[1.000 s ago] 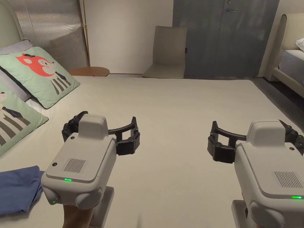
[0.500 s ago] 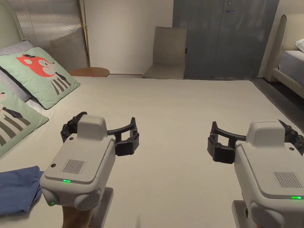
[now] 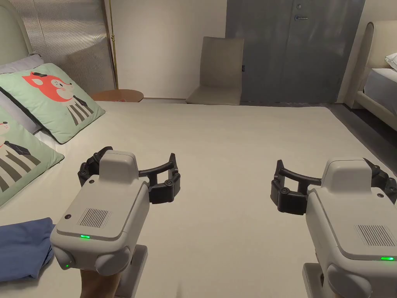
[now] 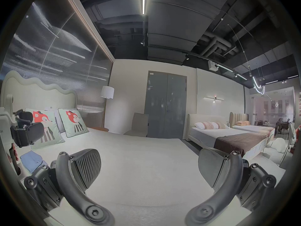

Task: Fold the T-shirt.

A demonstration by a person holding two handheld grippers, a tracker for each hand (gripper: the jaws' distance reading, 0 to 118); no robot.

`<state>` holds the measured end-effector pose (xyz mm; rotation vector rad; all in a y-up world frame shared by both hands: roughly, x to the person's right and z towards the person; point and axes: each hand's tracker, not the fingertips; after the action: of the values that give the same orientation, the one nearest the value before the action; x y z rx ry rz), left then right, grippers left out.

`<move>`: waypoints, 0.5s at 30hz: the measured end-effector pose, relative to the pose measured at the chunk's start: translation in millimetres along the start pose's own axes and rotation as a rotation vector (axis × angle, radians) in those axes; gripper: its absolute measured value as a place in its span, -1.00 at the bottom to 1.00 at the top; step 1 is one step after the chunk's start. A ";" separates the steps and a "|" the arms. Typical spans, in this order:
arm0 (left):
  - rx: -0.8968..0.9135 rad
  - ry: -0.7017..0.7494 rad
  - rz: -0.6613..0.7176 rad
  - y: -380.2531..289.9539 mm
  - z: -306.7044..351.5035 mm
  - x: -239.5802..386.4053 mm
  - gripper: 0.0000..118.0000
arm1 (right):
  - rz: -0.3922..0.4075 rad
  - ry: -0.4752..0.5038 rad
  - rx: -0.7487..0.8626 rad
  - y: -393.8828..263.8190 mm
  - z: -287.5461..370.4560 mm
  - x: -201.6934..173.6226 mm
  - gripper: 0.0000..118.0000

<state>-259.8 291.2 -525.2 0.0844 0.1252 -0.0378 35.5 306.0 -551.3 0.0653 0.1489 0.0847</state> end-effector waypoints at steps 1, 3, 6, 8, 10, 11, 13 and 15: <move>-0.001 -0.001 -0.002 -0.2 0.1 0.0 0.87 | 0.000 0.000 0.001 -0.2 -0.1 0.0 0.99; -0.001 0.001 -0.003 -0.2 0.3 0.0 0.87 | 0.000 -0.001 0.002 0.0 0.0 0.0 0.99; -0.002 0.000 0.001 -3.2 -2.1 -1.6 0.87 | -0.001 0.001 0.002 -0.3 -0.3 0.1 0.99; -0.002 0.000 0.003 -3.0 -1.9 -1.6 0.87 | 0.000 0.000 0.002 -0.2 -0.3 0.0 0.99; -0.002 -0.001 0.003 -2.4 -1.3 -1.3 0.87 | 0.002 -0.001 0.002 0.3 0.3 0.0 0.99; -0.002 -0.001 0.002 -2.3 -1.4 -1.3 0.87 | 0.002 -0.002 0.002 0.6 0.4 0.0 0.99; 0.001 0.001 0.002 -2.1 -1.1 -1.3 0.87 | 0.002 -0.002 0.002 0.4 0.1 0.1 0.99; -0.001 -0.001 0.005 -1.6 -1.2 -1.8 0.87 | 0.002 -0.003 0.000 0.3 -0.3 0.1 0.99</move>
<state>-261.8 289.8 -526.3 0.0833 0.1243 -0.0332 35.5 306.3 -551.6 0.0655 0.1460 0.0869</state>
